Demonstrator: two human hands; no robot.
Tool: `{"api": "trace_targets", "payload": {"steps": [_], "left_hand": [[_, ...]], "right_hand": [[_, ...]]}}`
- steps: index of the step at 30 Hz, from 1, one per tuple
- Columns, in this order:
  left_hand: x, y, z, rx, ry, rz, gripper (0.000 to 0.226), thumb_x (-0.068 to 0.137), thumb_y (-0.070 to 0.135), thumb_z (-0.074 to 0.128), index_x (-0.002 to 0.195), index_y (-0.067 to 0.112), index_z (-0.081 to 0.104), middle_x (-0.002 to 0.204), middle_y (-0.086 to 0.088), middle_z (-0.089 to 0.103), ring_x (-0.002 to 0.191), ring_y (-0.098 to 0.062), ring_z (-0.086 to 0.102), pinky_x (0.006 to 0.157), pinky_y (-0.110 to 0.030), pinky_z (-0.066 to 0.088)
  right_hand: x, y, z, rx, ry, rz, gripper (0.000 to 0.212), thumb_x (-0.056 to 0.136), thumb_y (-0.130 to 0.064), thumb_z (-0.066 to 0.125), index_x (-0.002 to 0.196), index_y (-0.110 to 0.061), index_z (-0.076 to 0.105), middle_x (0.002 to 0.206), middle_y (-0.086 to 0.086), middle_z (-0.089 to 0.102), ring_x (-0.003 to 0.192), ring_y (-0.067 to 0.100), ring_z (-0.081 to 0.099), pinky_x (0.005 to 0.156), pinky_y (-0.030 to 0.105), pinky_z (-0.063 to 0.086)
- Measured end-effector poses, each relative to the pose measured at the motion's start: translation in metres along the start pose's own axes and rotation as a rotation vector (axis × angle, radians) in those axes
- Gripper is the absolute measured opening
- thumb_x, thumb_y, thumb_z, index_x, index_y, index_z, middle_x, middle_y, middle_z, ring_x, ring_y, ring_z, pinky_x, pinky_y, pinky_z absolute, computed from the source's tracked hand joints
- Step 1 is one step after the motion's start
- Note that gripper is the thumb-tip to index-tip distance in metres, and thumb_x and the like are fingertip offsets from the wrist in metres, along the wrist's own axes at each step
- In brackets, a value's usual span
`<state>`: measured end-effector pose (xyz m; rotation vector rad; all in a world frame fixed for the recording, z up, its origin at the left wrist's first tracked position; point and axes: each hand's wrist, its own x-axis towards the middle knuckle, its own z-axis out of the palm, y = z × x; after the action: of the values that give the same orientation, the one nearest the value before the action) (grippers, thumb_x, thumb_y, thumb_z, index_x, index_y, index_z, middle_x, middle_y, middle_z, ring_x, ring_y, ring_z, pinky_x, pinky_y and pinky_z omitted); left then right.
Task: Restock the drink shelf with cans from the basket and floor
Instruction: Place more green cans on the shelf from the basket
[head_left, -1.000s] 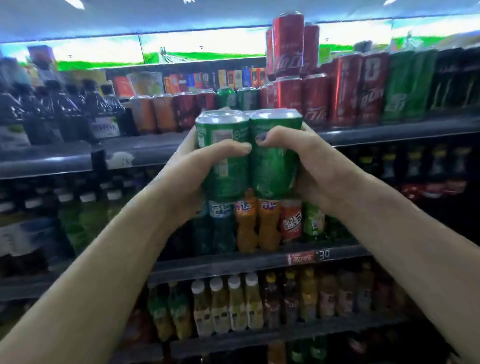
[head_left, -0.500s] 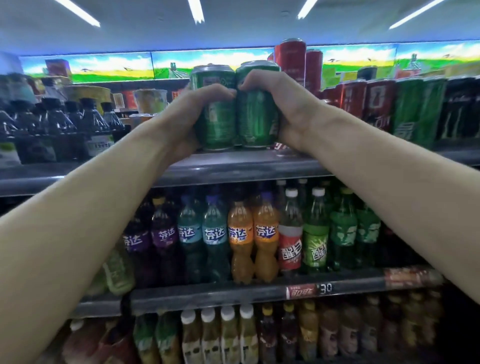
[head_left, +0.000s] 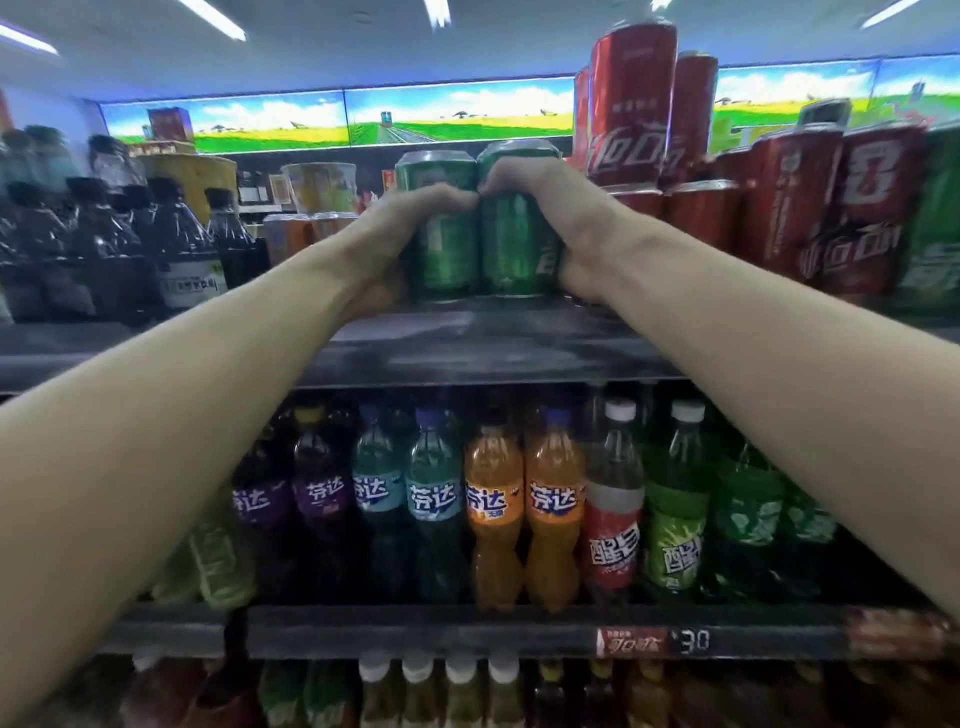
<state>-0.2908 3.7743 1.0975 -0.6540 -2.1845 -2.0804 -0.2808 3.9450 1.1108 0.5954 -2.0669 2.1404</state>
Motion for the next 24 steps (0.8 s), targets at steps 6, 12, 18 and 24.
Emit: {"api": "trace_targets", "payload": {"steps": [6,12,18,24], "left_hand": [[0.021,-0.013,-0.014,0.021,-0.111,-0.064,0.046,0.089,0.032,0.073,0.131,0.014,0.065,0.132,-0.014,0.071,0.124,-0.033,0.068,0.108,-0.053,0.052],[0.028,-0.018,-0.032,0.123,-0.189,-0.092,0.049,0.094,0.035,0.067,0.139,0.019,0.059,0.134,-0.007,0.072,0.126,-0.025,0.068,0.11,-0.046,0.048],[0.031,-0.018,-0.044,0.214,-0.221,-0.116,0.094,0.068,0.052,0.092,0.148,0.023,0.052,0.144,-0.003,0.065,0.133,-0.024,0.062,0.12,-0.048,0.039],[0.029,-0.016,-0.045,0.362,-0.218,-0.094,0.07,0.071,0.047,0.087,0.133,0.031,0.059,0.131,0.005,0.07,0.115,-0.007,0.071,0.102,-0.027,0.054]], "right_hand": [[0.014,0.019,-0.003,0.002,0.055,0.08,0.04,0.082,-0.021,0.07,0.118,-0.005,0.071,0.115,0.021,0.075,0.1,0.037,0.076,0.086,0.059,0.061],[0.024,0.026,-0.003,-0.072,0.085,0.092,0.065,0.072,-0.028,0.08,0.133,-0.012,0.06,0.111,0.014,0.076,0.092,0.03,0.077,0.063,0.04,0.064],[0.022,0.025,-0.005,-0.156,0.066,0.121,0.062,0.075,-0.033,0.084,0.129,-0.014,0.062,0.111,0.009,0.077,0.086,0.02,0.076,0.063,0.03,0.061],[0.014,0.019,-0.006,-0.547,0.157,0.032,0.109,0.063,-0.062,0.088,0.147,-0.006,0.045,0.138,-0.002,0.055,0.119,0.019,0.056,0.103,0.037,0.048]]}}
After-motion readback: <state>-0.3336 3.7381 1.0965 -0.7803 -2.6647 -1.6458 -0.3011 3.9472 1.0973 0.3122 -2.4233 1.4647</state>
